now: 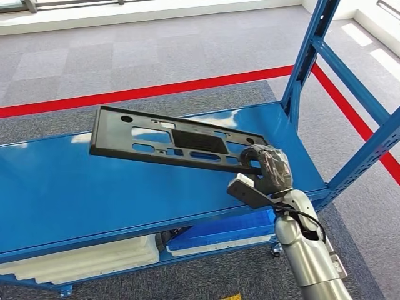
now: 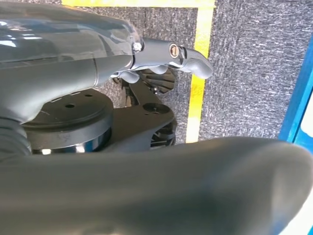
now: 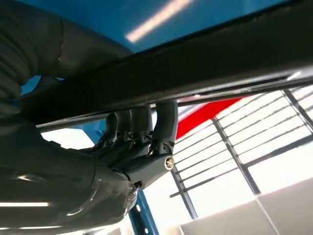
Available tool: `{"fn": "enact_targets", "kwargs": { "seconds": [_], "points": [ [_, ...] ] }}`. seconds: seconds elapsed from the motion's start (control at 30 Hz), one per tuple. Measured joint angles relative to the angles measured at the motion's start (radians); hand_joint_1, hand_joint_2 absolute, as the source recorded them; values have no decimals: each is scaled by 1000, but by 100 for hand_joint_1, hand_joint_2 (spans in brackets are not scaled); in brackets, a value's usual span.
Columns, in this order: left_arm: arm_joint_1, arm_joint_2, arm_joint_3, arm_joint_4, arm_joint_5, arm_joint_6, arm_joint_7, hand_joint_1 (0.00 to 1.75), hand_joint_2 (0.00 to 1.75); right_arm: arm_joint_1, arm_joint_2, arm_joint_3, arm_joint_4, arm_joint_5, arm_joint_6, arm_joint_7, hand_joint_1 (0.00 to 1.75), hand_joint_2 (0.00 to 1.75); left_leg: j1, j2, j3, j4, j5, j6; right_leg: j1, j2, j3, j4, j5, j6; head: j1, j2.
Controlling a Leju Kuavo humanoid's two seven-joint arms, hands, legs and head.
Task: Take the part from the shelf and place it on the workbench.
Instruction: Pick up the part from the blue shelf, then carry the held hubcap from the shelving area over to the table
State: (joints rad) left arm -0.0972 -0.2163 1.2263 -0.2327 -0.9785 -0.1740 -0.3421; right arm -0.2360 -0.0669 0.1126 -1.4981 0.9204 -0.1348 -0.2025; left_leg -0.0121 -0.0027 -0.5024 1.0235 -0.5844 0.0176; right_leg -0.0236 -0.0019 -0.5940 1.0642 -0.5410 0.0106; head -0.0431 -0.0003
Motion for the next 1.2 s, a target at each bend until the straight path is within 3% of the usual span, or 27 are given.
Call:
{"fn": "enact_targets", "kwargs": {
  "seconds": [0.33, 0.7, 1.0, 1.2],
  "points": [
    [1, 0, 6, 0, 29, 16, 32, 0, 175, 53, 98, -98, -357, -519, 177, -109, 175, 175, 0, 0, 0, 0, 0, 0, 0, 0, 0, 0, 0, 0, 0, 0],
    [1, 0, 7, 0, 5, 31, -5, 0, 175, 128, 149, -106, -425, -934, 365, -125, 175, 175, 0, 0, 0, 0, 0, 0, 0, 0, 0, 0, 0, 0, 0, 0],
    [4, 2, 8, 0, 14, 16, -61, 0, 175, 221, 122, -21, -394, -1022, 437, -129, 175, 175, 0, 0, 0, 0, 0, 0, 0, 0, 0, 0, -1, 1, 0, 0],
    [6, 4, 13, 0, 46, 17, -39, 0, 175, 253, 88, 50, -395, -1025, 455, -130, 175, 175, 0, 0, 0, 0, 0, 0, 0, 0, 0, 0, -1, 1, 0, 0]
  ]
}}
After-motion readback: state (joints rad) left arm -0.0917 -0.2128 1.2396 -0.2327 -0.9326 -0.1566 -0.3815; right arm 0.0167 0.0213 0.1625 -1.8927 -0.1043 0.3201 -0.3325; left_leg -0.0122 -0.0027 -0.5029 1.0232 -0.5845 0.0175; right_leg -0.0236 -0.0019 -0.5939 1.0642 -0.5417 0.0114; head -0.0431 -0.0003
